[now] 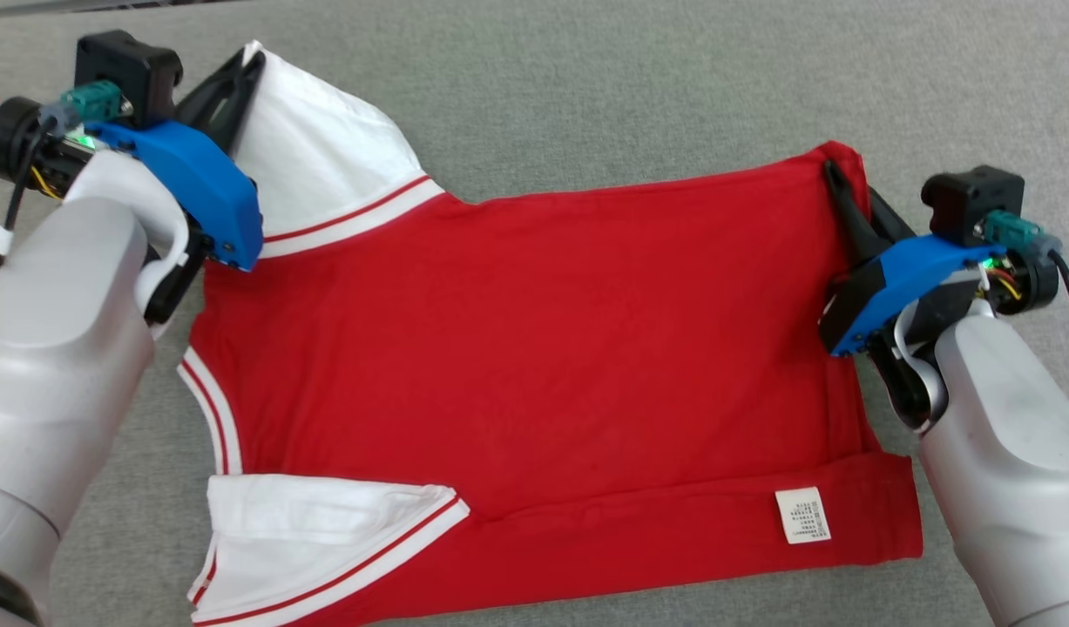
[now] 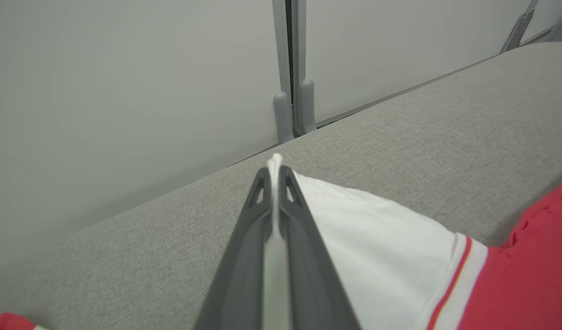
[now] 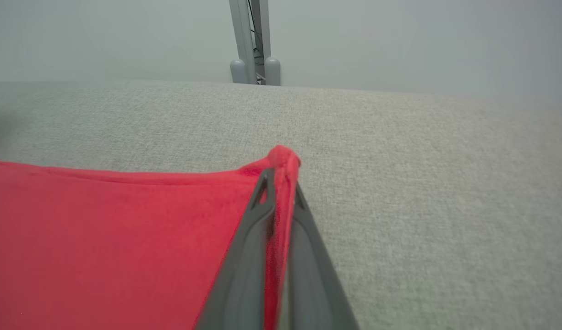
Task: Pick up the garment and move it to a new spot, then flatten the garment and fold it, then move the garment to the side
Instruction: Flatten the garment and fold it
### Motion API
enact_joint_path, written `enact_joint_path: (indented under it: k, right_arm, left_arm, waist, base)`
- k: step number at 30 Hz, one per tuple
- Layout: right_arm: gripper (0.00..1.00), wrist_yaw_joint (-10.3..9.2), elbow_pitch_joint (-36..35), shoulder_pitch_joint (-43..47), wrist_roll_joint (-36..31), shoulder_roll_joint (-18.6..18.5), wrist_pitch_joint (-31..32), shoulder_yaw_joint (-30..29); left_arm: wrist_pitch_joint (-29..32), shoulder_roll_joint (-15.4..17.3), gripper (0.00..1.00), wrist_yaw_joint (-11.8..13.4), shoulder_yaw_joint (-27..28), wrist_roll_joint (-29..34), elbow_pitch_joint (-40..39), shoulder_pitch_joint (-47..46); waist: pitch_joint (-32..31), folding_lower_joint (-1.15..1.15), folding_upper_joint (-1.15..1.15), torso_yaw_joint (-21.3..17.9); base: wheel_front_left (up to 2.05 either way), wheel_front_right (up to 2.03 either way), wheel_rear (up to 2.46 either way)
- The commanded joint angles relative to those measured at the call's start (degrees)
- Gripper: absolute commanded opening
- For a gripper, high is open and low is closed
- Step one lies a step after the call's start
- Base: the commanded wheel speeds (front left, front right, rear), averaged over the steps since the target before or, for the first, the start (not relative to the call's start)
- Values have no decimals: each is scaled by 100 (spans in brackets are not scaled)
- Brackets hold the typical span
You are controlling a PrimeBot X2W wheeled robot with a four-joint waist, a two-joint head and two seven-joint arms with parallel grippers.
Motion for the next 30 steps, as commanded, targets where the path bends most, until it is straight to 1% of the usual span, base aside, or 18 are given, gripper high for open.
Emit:
enact_joint_path:
  k: [1,7,13,19,23,30]
  right_arm:
    - [0,-4,30,121,-4,-63,-113,-27]
    - [0,-4,130,356,-19,-148,-395,-117]
    - [0,-3,225,572,-57,-164,-619,-198]
    - [0,-3,293,766,-110,-181,-783,-261]
    - [0,-3,356,893,-105,-232,-888,-314]
    - [0,-3,450,1159,-109,-199,-1034,-373]
  left_arm:
    - [-85,11,0,5,-28,-40,-65,130]
    - [-307,51,0,5,-86,-99,-373,400]
    - [-382,103,0,22,-46,-43,-787,692]
    - [-395,188,0,170,27,46,-1376,1145]
    - [-398,325,0,294,120,74,-1808,1524]
    - [-399,588,0,544,270,33,-2475,2234]
  waist:
    - [-139,0,0,110]
    - [-414,0,0,308]
    - [-646,0,0,474]
    - [-803,0,0,568]
    - [-916,0,0,617]
    - [-1138,0,0,663]
  base:
    - [0,0,0]
    - [0,0,0]
    - [0,0,0]
    - [0,0,0]
    - [0,0,0]
    - [0,0,0]
